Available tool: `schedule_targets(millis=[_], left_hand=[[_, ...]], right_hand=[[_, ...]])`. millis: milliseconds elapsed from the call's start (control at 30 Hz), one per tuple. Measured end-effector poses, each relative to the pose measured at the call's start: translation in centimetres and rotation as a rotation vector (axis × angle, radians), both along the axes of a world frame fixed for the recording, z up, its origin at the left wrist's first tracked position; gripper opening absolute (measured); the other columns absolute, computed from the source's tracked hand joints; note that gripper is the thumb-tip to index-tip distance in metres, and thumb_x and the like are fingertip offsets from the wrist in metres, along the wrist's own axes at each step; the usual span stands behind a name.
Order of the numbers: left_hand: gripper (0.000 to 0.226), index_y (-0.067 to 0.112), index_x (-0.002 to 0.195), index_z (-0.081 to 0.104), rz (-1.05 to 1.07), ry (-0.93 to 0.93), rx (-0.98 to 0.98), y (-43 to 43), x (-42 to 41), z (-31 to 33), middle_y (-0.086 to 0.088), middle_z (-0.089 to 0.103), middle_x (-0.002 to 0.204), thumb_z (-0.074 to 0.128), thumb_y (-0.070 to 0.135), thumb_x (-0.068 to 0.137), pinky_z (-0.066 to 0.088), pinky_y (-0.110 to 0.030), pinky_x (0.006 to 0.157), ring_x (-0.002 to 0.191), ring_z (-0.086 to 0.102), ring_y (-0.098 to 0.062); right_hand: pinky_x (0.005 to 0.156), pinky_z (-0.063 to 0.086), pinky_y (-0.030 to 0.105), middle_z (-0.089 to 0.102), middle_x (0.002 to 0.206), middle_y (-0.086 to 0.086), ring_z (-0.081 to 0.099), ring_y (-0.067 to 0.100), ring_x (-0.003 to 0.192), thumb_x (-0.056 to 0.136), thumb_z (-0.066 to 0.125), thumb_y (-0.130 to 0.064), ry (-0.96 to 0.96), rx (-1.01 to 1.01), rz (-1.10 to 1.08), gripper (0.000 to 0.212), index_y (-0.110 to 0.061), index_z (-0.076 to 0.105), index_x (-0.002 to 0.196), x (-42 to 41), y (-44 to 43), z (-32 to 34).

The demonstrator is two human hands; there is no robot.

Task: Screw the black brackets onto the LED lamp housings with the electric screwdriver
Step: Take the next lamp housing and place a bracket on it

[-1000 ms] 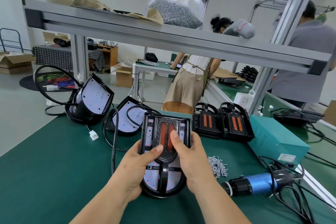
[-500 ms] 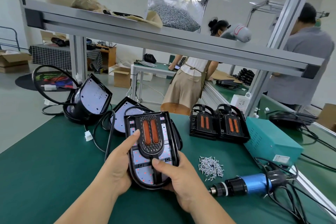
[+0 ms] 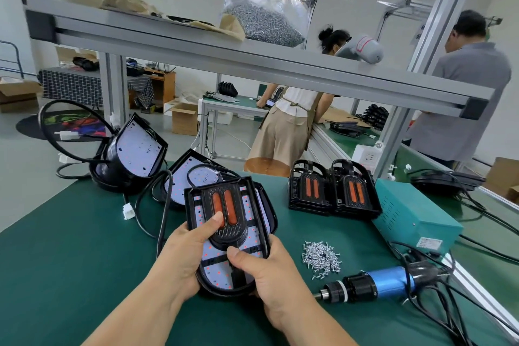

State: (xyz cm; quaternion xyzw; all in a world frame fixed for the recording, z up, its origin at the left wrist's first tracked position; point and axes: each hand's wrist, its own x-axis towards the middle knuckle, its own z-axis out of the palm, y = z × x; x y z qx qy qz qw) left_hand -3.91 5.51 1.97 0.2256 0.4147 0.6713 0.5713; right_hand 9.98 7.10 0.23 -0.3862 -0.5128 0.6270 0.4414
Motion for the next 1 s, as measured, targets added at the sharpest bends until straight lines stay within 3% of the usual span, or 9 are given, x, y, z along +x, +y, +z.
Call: schedule_targets(millis=[300,467,600,767,867,1000], left_hand=[[0.030,-0.001,0.110,0.068,-0.016,0.033,-0.004,-0.3,-0.4,0.4,-0.026,0.074,0.099,0.069,0.015,0.085,0.060,-0.044,0.057,0.078,0.074,-0.039],[0.036,-0.005,0.105,0.070,-0.114,0.062,0.007,-1.0,-0.5,0.5,-0.030,0.072,0.101,0.074,0.014,0.074,0.060,-0.049,0.064,0.082,0.073,-0.043],[0.041,-0.003,0.112,0.068,-0.180,0.122,-0.013,-1.5,0.2,0.5,-0.030,0.071,0.104,0.075,0.015,0.075,0.059,-0.059,0.076,0.092,0.071,-0.047],[0.044,0.002,0.114,0.071,-0.205,0.090,-0.057,-1.4,0.1,0.6,-0.028,0.071,0.110,0.071,0.030,0.080,0.055,-0.060,0.088,0.099,0.070,-0.045],[0.045,0.003,0.107,0.075,-0.232,0.065,-0.088,-1.4,-0.1,0.8,-0.028,0.071,0.109,0.070,0.035,0.077,0.058,-0.054,0.082,0.098,0.070,-0.045],[0.047,-0.005,0.111,0.071,-0.223,0.082,-0.095,-1.4,-0.1,0.8,-0.032,0.069,0.108,0.073,0.025,0.074,0.058,-0.058,0.080,0.096,0.069,-0.048]], right_hand=[[0.101,0.051,0.048,0.075,0.111,0.008,0.071,0.027,0.106,0.067,0.084,-0.026,-0.027,0.042,0.023,0.059,-0.008,0.063,0.119,0.3,-0.2,-0.2],[0.083,0.057,0.027,0.077,0.103,0.003,0.073,0.019,0.098,0.075,0.083,-0.044,-0.029,0.058,-0.037,0.048,-0.013,0.070,0.109,0.7,-0.2,0.4],[0.081,0.058,0.029,0.078,0.101,0.004,0.074,0.021,0.095,0.086,0.074,-0.028,-0.031,0.030,-0.075,0.029,-0.012,0.069,0.110,1.1,0.0,0.6],[0.085,0.058,0.032,0.077,0.103,0.003,0.074,0.021,0.096,0.091,0.070,-0.022,-0.022,0.004,-0.063,0.025,-0.012,0.067,0.114,1.1,-0.1,0.8],[0.095,0.055,0.044,0.077,0.104,0.004,0.073,0.023,0.098,0.092,0.069,-0.022,-0.010,-0.021,-0.048,0.024,-0.013,0.067,0.115,1.1,-0.1,0.9],[0.095,0.055,0.047,0.077,0.102,0.005,0.074,0.025,0.096,0.092,0.069,-0.022,-0.013,-0.052,-0.047,0.023,-0.013,0.067,0.113,1.0,-0.1,0.8]])
